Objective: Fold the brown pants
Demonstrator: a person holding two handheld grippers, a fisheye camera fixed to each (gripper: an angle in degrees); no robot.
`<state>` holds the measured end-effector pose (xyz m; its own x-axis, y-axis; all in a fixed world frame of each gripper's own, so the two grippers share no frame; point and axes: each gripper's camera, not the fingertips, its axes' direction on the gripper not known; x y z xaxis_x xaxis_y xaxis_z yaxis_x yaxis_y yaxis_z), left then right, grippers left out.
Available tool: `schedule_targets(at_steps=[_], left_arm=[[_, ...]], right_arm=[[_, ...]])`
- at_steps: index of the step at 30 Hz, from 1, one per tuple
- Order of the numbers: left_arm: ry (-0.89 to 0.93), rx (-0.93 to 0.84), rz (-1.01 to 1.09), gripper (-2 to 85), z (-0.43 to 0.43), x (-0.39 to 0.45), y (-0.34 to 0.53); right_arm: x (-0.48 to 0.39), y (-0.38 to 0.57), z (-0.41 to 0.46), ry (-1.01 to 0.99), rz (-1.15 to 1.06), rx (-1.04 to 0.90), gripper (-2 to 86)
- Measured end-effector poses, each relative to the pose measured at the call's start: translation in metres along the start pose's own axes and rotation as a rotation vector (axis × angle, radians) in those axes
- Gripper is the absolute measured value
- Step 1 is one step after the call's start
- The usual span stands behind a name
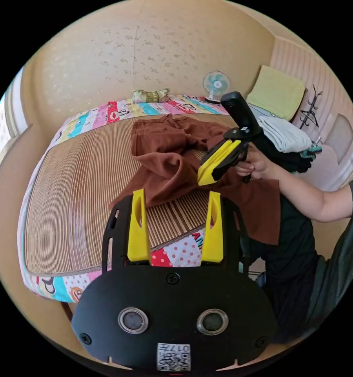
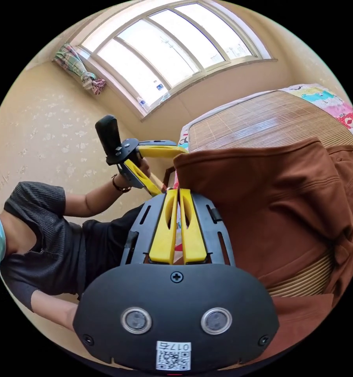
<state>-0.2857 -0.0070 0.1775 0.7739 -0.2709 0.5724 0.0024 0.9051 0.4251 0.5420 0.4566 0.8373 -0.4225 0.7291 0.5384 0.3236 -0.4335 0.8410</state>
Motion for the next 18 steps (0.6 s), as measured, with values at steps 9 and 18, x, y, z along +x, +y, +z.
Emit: schedule_targets(at_steps=[9,18], left_arm=[[0.777,-0.036,0.234,3.5,0.016,-0.024,-0.057],[0.832,-0.277,-0.17,3.8,0.042,-0.071,0.042]], right_arm=[[0.025,0.043,-0.094,-0.463,-0.222,0.398,0.4],[0.066,0.163,-0.22,0.012,0.293,0.988,0.4]])
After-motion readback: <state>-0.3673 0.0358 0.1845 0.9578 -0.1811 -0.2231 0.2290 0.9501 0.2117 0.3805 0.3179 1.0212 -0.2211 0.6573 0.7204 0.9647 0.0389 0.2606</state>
